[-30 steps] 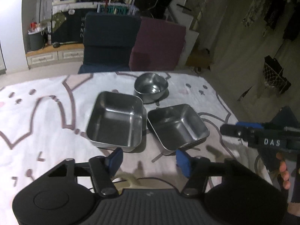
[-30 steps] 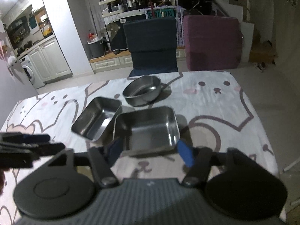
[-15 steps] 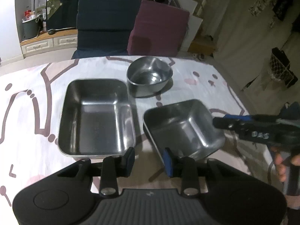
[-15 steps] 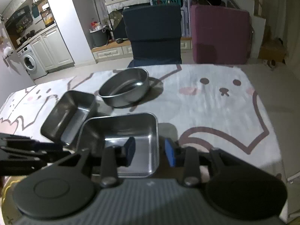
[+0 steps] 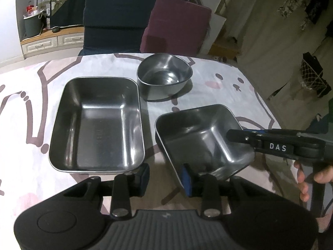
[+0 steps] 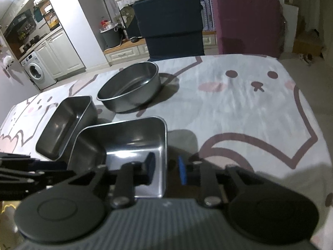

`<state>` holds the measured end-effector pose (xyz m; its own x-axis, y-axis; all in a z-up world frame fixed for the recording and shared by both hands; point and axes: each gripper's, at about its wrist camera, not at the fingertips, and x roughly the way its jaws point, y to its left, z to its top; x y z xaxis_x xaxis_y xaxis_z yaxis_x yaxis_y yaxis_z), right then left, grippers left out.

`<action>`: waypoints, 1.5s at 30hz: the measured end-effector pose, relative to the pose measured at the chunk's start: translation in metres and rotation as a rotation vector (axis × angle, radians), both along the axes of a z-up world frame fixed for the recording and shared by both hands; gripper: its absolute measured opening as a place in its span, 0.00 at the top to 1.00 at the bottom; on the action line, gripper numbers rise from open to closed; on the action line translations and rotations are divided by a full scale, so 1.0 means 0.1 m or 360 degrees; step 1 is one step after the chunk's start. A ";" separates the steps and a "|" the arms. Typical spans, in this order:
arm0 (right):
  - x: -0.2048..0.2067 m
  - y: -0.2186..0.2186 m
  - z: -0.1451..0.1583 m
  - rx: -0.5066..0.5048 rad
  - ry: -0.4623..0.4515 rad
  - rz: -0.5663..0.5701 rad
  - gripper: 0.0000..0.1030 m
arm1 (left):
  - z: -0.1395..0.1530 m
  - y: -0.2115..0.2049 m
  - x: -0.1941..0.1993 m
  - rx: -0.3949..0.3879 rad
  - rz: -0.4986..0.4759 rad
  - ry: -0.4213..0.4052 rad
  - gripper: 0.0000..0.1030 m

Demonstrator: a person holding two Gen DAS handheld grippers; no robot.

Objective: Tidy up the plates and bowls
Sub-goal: 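Close both grippers on the rim of the steel square tray, then lift the steel square tray with both grippers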

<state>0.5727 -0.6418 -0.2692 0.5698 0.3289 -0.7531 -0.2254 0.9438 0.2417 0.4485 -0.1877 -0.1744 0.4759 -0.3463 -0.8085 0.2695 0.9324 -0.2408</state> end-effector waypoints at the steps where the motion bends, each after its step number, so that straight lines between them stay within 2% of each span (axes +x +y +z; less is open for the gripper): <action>1: -0.01 0.00 0.01 0.0006 -0.0003 0.0005 0.82 | -0.01 0.00 0.00 -0.0002 0.0005 -0.0004 0.67; 3: -0.02 0.01 0.01 0.0005 -0.0007 0.0020 0.88 | -0.01 -0.01 0.00 -0.0012 -0.0001 -0.0020 0.77; 5: -0.01 0.03 0.01 -0.0018 -0.0016 0.0026 0.89 | -0.01 -0.04 -0.01 -0.0012 -0.0033 -0.0050 0.89; 6: -0.02 0.04 0.01 -0.0026 -0.0019 0.0032 0.91 | 0.00 -0.06 -0.01 0.0011 -0.0035 -0.0070 0.90; 8: -0.05 0.06 0.03 -0.0033 -0.0026 0.0036 0.94 | 0.00 -0.08 -0.02 0.0041 -0.0059 -0.0107 0.91; 19: -0.19 0.07 0.07 -0.0031 -0.0063 0.0015 0.94 | 0.03 0.01 -0.10 -0.0004 -0.0121 -0.0208 0.91; 24: -0.28 0.05 0.14 -0.0005 -0.0074 -0.0010 0.94 | 0.08 0.04 -0.13 -0.0015 -0.0135 -0.0202 0.91; 29: -0.37 0.11 0.25 -0.0015 -0.0081 -0.0023 0.94 | 0.24 0.15 -0.19 -0.0038 -0.0120 -0.0203 0.92; 39: -0.73 0.48 0.70 0.0029 -0.0092 -0.0024 0.93 | 0.72 0.71 -0.55 -0.0072 -0.0123 -0.0218 0.92; 45: -1.04 0.94 0.83 0.0075 -0.0043 0.0021 0.92 | 0.91 1.31 -0.89 -0.0049 -0.0087 -0.0221 0.92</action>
<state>0.4691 -0.5478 -0.1861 0.5852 0.3712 -0.7209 -0.2447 0.9284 0.2795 0.3593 -0.0564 -0.0833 0.5621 -0.3986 -0.7247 0.3526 0.9081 -0.2260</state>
